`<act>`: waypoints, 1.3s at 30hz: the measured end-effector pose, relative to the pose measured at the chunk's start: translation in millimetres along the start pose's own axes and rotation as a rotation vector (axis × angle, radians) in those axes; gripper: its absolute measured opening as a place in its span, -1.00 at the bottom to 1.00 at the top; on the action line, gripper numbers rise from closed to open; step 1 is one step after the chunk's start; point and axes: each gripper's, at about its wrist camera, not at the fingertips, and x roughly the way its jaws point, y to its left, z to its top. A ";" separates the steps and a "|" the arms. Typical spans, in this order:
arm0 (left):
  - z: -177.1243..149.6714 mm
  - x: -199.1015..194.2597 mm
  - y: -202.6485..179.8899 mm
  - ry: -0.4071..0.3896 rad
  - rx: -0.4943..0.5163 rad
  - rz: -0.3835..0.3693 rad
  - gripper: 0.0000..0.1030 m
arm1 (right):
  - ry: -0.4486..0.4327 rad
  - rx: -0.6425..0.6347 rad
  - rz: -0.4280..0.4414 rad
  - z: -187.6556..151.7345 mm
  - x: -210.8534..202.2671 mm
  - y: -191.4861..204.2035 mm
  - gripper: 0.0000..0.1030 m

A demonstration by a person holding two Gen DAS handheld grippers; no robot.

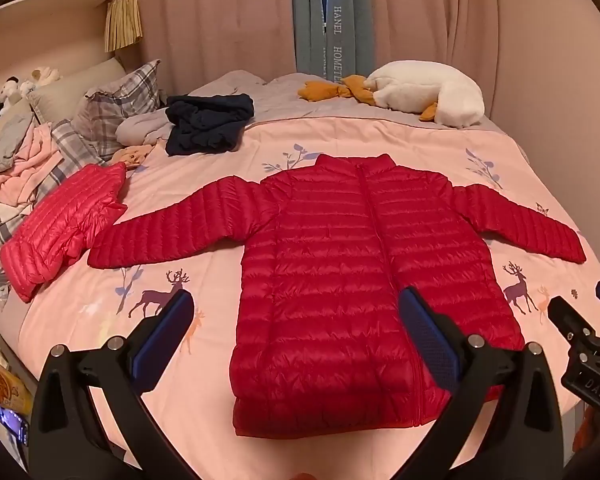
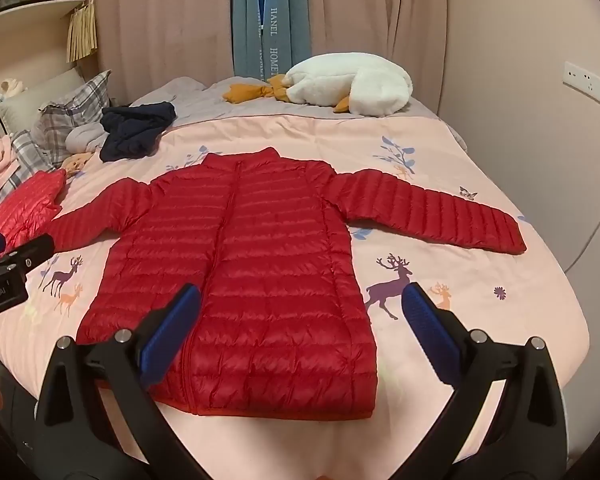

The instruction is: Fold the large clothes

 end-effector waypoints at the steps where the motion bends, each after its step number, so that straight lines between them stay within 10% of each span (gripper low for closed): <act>1: 0.0 -0.1 -0.1 -0.001 -0.001 0.004 0.97 | 0.003 0.002 0.001 -2.6 -2.3 2.2 0.96; 39: -9.3 7.1 -11.3 0.033 0.036 0.011 0.97 | 0.033 -0.014 -0.030 -0.4 -0.2 0.3 0.96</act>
